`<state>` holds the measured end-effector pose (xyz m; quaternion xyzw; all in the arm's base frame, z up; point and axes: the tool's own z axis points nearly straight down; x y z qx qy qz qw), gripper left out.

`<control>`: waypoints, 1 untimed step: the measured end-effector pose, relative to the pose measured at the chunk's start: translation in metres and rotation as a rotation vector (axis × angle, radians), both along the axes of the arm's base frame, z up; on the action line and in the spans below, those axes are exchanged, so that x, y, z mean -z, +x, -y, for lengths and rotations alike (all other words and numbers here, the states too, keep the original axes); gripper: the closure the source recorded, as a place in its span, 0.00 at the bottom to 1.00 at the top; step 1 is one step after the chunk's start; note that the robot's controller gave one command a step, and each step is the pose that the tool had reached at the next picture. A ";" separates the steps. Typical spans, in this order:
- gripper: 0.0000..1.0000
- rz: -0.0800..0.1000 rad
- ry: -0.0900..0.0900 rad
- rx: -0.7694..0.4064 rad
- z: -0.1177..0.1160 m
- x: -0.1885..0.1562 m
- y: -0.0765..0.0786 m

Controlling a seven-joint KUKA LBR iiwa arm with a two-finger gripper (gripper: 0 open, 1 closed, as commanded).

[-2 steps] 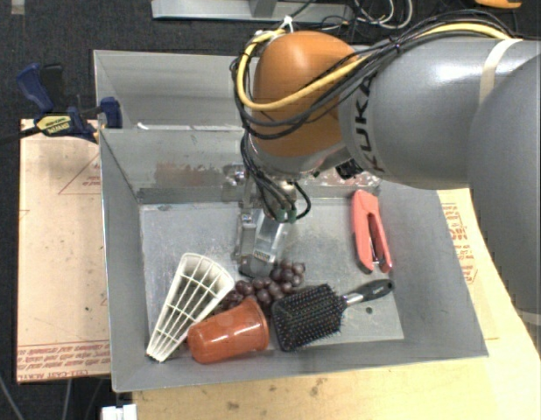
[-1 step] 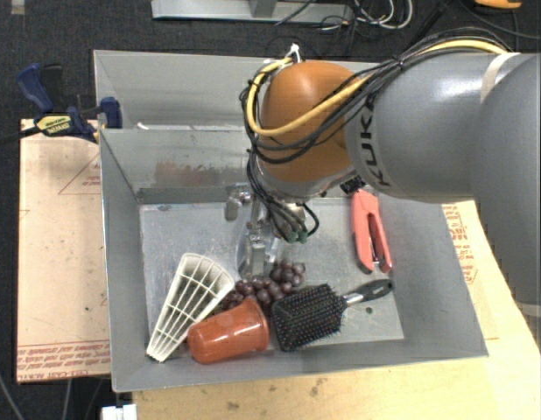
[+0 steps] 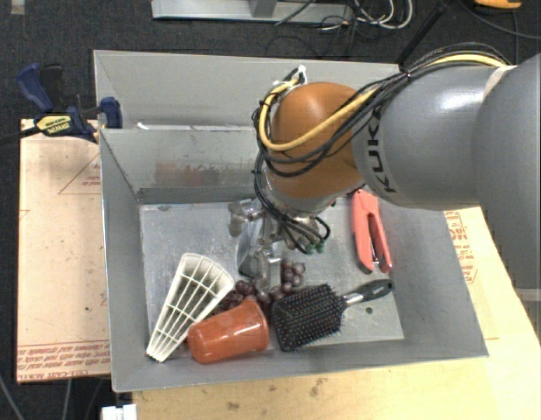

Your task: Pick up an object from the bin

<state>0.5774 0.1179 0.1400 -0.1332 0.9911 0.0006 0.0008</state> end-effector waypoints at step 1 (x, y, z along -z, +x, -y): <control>0.00 0.001 0.001 0.087 0.028 0.006 -0.020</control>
Offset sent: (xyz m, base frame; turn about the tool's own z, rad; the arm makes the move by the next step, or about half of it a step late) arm -0.0425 -0.0657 -0.0235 -0.0378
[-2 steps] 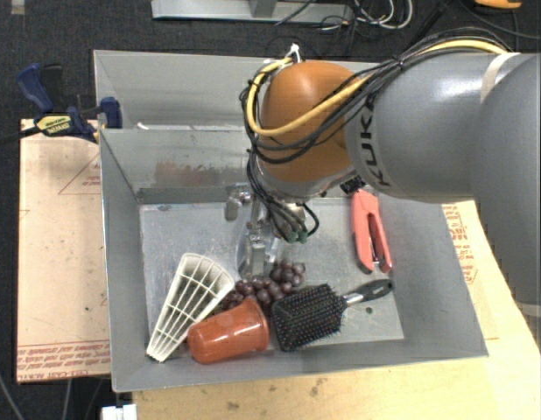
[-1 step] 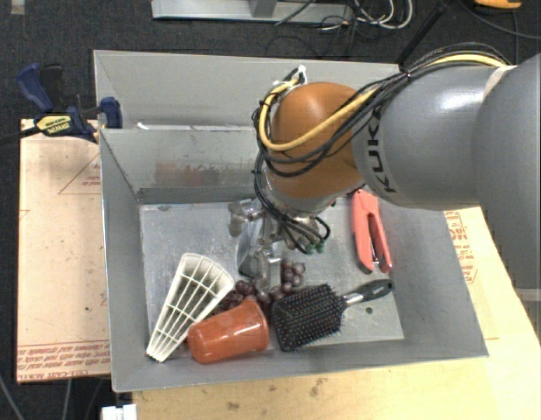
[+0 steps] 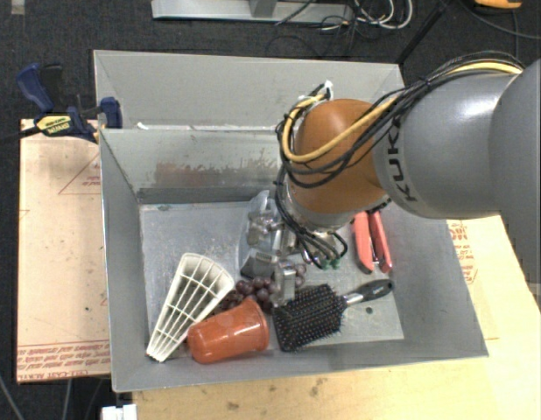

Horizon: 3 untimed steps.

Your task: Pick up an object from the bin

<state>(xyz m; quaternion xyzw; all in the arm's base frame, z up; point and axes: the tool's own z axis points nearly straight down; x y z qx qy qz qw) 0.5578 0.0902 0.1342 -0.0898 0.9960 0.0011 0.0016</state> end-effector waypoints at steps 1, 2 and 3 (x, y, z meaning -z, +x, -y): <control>0.00 0.000 -0.001 0.068 0.008 0.002 -0.005; 0.00 -0.003 -0.002 -0.043 0.003 -0.028 -0.009; 1.00 0.021 0.008 -0.076 -0.014 0.049 -0.021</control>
Offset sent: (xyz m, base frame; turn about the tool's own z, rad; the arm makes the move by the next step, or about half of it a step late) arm -0.0102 -0.0015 0.0438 -0.0774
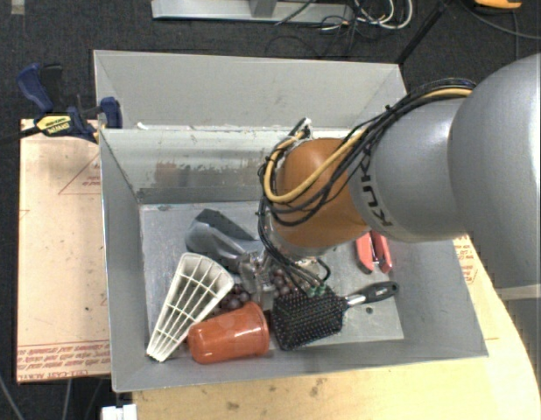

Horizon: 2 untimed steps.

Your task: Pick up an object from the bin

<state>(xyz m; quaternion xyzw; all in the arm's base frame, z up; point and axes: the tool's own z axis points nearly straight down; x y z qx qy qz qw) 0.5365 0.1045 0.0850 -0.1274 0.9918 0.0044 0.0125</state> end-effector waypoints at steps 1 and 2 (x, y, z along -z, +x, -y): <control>0.00 -0.026 -0.010 0.000 0.004 0.007 -0.007; 0.00 -0.026 -0.010 0.000 0.004 0.007 -0.007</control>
Offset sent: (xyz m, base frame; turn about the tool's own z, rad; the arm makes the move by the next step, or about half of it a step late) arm 0.0000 0.0000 0.0000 0.0000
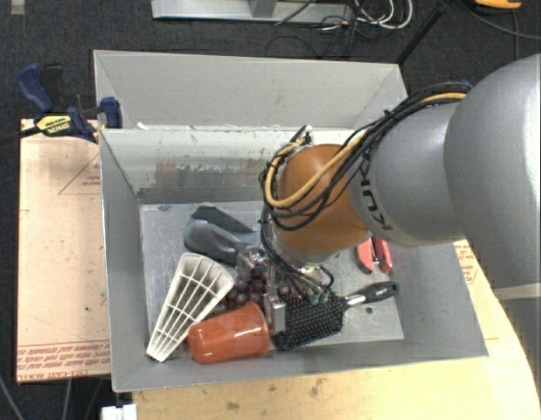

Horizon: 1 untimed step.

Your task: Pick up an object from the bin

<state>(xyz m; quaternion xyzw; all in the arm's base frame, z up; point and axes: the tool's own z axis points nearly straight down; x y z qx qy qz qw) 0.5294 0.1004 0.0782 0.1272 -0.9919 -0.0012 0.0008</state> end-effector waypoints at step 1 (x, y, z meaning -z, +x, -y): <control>1.00 0.009 -0.002 -0.199 -0.033 -0.040 -0.033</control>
Offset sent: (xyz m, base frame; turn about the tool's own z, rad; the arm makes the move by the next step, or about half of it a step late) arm 0.0000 0.0000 0.0000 0.0000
